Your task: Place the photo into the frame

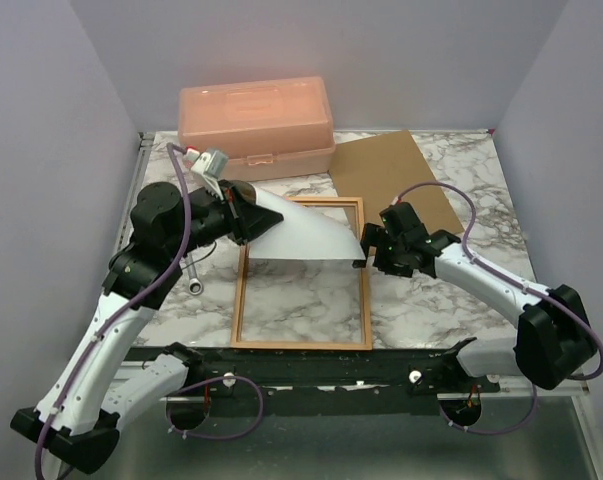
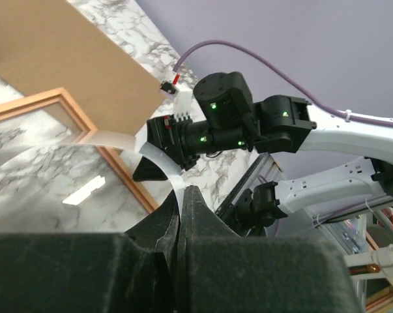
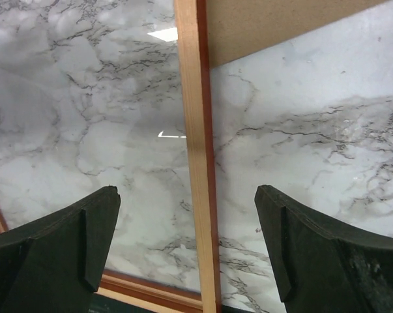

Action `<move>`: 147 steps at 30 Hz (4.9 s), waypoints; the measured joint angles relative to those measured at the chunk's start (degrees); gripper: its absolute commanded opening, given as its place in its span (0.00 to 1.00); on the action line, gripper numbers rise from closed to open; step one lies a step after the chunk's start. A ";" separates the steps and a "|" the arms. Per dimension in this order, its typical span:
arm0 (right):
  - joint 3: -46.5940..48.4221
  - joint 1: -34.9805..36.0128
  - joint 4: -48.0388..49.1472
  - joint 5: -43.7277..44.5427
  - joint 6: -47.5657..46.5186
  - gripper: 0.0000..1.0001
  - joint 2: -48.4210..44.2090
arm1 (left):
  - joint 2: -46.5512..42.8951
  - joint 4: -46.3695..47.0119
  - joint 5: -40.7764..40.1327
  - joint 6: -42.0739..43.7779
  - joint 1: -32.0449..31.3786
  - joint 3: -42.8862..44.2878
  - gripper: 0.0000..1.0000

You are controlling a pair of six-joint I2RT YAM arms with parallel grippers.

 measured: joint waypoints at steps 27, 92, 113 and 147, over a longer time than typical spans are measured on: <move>-6.40 -8.61 0.81 -8.13 0.00 1.00 -4.90 | 3.96 12.02 11.06 -4.42 2.25 -28.44 0.00; -10.64 -19.15 2.84 -15.34 1.49 1.00 -2.32 | 21.92 -19.98 0.26 8.07 2.89 -20.65 0.00; -11.45 -19.15 5.79 -19.21 1.49 1.00 -1.18 | 23.04 -19.74 -0.35 7.54 0.85 -19.61 0.42; -12.50 -19.15 7.15 -21.53 1.01 1.00 -0.98 | 25.57 -29.53 -23.23 5.77 -7.43 -10.43 0.87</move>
